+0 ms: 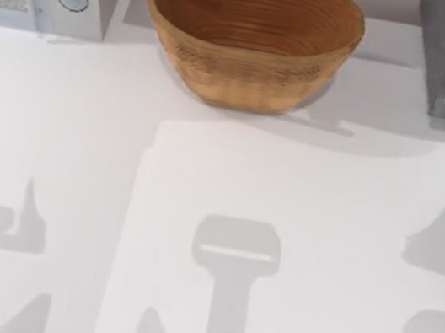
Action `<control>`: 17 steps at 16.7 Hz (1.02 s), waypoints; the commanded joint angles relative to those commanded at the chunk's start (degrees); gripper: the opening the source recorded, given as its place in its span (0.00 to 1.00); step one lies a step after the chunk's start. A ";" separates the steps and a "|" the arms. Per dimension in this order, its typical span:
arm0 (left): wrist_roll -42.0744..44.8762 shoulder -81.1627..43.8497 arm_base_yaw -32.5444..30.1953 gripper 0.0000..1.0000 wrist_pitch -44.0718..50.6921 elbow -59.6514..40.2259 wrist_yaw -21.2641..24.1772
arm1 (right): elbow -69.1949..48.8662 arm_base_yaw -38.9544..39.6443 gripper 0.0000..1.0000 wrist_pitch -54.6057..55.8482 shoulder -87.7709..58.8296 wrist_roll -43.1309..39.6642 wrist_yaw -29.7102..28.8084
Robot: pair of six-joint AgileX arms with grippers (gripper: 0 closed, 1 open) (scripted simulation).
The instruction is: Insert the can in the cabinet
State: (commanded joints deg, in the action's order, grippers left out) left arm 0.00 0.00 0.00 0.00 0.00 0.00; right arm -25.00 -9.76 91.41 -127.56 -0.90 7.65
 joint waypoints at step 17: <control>0.00 0.00 0.00 1.00 0.00 0.00 0.00 | -3.41 0.51 0.25 -2.41 -0.99 0.09 -0.51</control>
State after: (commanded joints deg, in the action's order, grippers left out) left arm 0.00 0.00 0.00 0.00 0.00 0.00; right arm -28.41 -9.25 89.00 -128.55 -0.81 7.15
